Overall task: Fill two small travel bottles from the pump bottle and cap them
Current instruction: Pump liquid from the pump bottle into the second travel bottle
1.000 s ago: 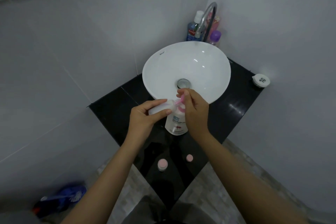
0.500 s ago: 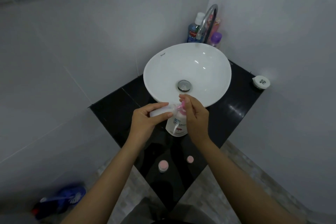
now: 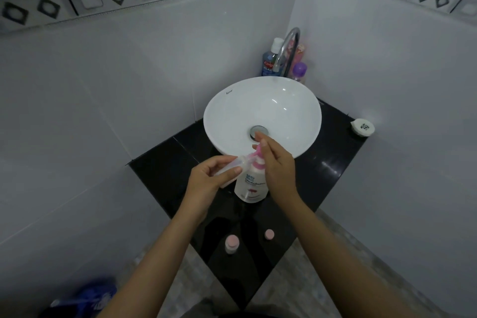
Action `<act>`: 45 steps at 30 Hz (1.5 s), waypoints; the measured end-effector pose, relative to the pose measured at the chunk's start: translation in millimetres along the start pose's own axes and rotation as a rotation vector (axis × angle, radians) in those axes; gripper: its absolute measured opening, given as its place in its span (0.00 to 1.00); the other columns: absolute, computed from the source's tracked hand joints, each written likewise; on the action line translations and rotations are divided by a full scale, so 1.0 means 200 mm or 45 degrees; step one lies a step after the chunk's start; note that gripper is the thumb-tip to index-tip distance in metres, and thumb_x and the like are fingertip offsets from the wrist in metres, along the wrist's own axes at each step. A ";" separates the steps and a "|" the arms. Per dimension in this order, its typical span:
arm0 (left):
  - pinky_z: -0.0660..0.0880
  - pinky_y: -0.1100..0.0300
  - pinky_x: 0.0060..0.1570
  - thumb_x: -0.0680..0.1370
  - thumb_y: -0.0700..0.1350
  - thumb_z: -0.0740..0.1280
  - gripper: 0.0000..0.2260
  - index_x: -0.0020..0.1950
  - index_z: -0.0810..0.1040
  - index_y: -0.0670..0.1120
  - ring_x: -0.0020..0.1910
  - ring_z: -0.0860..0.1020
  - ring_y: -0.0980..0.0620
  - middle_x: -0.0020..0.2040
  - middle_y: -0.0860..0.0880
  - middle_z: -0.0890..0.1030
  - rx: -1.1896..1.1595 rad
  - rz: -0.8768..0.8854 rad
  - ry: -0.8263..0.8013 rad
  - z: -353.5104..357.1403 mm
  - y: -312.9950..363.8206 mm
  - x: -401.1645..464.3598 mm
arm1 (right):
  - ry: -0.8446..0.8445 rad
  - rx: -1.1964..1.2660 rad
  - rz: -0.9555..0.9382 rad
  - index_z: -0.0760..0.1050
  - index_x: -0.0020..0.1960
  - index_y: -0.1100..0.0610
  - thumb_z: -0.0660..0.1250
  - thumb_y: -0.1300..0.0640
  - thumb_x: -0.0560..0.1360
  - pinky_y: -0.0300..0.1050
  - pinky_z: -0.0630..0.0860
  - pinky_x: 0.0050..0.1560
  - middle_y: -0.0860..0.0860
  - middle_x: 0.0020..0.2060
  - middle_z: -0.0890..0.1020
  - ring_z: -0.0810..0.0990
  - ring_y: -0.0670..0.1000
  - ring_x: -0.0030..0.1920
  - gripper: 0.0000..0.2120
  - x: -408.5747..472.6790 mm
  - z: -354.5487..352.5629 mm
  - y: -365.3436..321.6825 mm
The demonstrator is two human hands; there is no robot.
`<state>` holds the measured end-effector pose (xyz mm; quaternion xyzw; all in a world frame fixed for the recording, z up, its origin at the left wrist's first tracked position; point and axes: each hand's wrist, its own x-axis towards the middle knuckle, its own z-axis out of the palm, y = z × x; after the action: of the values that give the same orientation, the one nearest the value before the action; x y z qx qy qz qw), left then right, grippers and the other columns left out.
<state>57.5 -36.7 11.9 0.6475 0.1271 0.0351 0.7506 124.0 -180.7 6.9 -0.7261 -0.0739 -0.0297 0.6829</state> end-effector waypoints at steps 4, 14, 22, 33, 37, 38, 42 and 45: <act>0.76 0.73 0.40 0.71 0.41 0.74 0.12 0.54 0.83 0.46 0.47 0.82 0.63 0.49 0.55 0.85 0.007 0.015 0.010 0.01 0.00 0.00 | -0.011 -0.026 -0.029 0.79 0.59 0.53 0.60 0.55 0.80 0.42 0.77 0.57 0.48 0.54 0.83 0.80 0.46 0.57 0.12 0.00 -0.01 0.01; 0.77 0.70 0.43 0.70 0.42 0.75 0.14 0.55 0.83 0.45 0.50 0.82 0.61 0.52 0.53 0.85 0.104 0.051 0.018 0.01 -0.02 0.02 | 0.018 -0.084 -0.188 0.78 0.57 0.59 0.58 0.58 0.81 0.31 0.74 0.55 0.35 0.52 0.80 0.78 0.40 0.57 0.12 -0.02 0.03 0.16; 0.76 0.73 0.42 0.70 0.42 0.75 0.14 0.55 0.84 0.45 0.50 0.82 0.62 0.50 0.54 0.85 0.054 0.066 0.034 0.01 0.01 0.02 | 0.021 -0.148 -0.155 0.80 0.57 0.52 0.60 0.55 0.80 0.27 0.73 0.53 0.33 0.49 0.80 0.78 0.36 0.53 0.11 0.01 0.00 0.05; 0.77 0.70 0.41 0.71 0.42 0.74 0.13 0.55 0.83 0.44 0.49 0.82 0.59 0.51 0.51 0.85 0.057 0.023 0.030 0.01 -0.03 0.00 | 0.054 -0.394 -0.334 0.81 0.54 0.58 0.58 0.56 0.80 0.64 0.72 0.58 0.41 0.48 0.81 0.78 0.40 0.52 0.14 -0.02 0.00 0.10; 0.76 0.71 0.40 0.72 0.42 0.73 0.12 0.54 0.84 0.46 0.46 0.83 0.60 0.49 0.52 0.86 0.008 -0.024 0.006 0.00 -0.03 -0.02 | -0.035 -0.354 -0.277 0.79 0.59 0.58 0.58 0.55 0.80 0.47 0.77 0.58 0.44 0.52 0.81 0.79 0.40 0.54 0.14 0.02 -0.03 0.05; 0.77 0.70 0.40 0.71 0.42 0.73 0.12 0.54 0.84 0.46 0.46 0.83 0.60 0.49 0.52 0.86 -0.038 -0.050 -0.002 0.00 -0.02 -0.03 | -0.055 -0.329 -0.252 0.79 0.60 0.57 0.58 0.53 0.80 0.40 0.76 0.58 0.44 0.53 0.81 0.78 0.38 0.55 0.15 0.02 -0.03 0.05; 0.78 0.69 0.39 0.67 0.47 0.73 0.15 0.53 0.83 0.46 0.44 0.84 0.59 0.47 0.53 0.86 -0.206 -0.118 -0.058 -0.01 -0.02 -0.06 | -0.075 -0.038 -0.058 0.77 0.62 0.50 0.57 0.49 0.80 0.29 0.73 0.55 0.41 0.57 0.80 0.77 0.40 0.60 0.16 -0.02 -0.02 0.03; 0.78 0.69 0.41 0.66 0.48 0.73 0.16 0.53 0.83 0.47 0.45 0.84 0.58 0.47 0.52 0.86 -0.265 -0.141 -0.064 -0.03 -0.01 -0.07 | -0.080 0.022 -0.022 0.77 0.62 0.48 0.58 0.53 0.81 0.25 0.71 0.52 0.34 0.53 0.80 0.76 0.35 0.58 0.13 -0.03 -0.01 0.01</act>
<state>42.0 -35.2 10.9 0.5586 0.1394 -0.0099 0.8176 118.3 -182.9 3.9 -0.7201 -0.1019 -0.0122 0.6862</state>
